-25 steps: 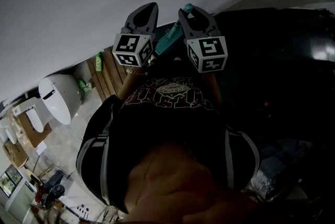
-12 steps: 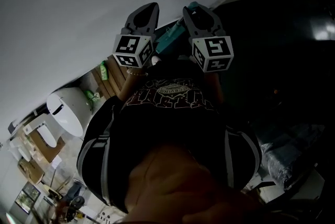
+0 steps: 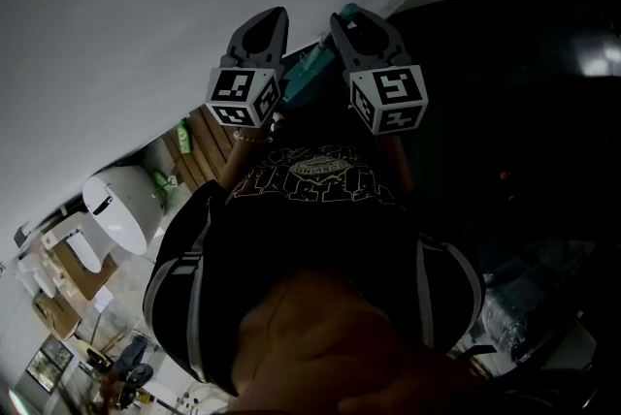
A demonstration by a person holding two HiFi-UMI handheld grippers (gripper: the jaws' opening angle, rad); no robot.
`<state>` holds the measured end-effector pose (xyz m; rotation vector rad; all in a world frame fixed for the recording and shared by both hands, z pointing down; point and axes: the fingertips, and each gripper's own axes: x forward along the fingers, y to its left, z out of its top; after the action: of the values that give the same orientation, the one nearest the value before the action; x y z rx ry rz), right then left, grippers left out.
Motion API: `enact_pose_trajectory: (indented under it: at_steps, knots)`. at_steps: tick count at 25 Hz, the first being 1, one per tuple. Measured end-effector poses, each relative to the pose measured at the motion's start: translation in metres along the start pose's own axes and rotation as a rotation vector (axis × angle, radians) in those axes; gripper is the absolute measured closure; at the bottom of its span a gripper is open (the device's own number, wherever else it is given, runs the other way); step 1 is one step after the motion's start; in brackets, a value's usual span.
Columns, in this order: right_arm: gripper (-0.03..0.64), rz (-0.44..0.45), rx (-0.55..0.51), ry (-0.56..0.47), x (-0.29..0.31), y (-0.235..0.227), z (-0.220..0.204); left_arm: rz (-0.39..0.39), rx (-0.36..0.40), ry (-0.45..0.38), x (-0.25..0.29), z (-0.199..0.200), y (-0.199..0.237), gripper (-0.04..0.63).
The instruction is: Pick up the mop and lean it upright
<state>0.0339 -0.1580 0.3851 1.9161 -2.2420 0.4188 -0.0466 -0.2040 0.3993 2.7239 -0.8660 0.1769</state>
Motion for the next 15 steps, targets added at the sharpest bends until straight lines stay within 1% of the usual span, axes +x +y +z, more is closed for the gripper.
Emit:
enact_pose_trajectory:
  at_steps: [9, 15]
  knots:
    - [0.500, 0.076, -0.040, 0.006, -0.031, -0.081, 0.000, 0.035, -0.009, -0.015, 0.070, -0.004, -0.078, 0.557]
    - [0.500, 0.092, -0.070, 0.017, -0.053, -0.132, -0.004, 0.071, -0.020, -0.018, 0.100, -0.010, -0.119, 0.557]
